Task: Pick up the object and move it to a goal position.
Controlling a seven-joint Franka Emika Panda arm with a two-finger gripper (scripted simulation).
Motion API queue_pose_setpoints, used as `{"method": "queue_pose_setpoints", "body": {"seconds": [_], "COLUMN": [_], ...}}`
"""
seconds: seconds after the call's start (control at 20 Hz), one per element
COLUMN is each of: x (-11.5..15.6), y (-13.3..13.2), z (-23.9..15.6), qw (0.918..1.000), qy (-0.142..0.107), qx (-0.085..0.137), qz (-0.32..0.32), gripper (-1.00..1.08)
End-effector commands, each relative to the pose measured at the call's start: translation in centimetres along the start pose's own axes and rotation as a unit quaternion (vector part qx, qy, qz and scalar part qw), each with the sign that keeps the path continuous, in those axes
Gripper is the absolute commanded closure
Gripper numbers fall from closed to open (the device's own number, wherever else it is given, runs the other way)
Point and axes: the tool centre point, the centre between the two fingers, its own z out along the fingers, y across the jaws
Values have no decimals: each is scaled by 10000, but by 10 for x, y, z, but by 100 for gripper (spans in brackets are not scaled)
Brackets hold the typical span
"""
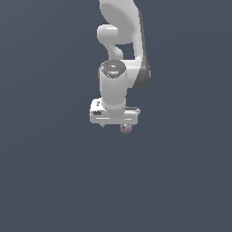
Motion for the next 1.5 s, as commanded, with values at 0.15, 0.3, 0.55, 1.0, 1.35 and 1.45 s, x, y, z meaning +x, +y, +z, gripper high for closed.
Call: {"method": "queue_pose_setpoints", "body": {"seconds": [0.15, 0.3, 0.55, 1.0, 1.35, 1.45], "x": [-2, -7, -9, -21, -49, -56], "y": [6, 22, 29, 4, -39, -49], "z": [2, 5, 7, 21, 46, 51], "qw": [10000, 9999, 9998, 9999, 9999, 9999], "qy": [-33, -121, -163, -132, -81, -71], "qx": [-23, -83, -111, -77, -14, 1], "qz": [5, 18, 25, -17, -94, -112], "gripper": [-92, -92, -92, -92, -92, -92]}}
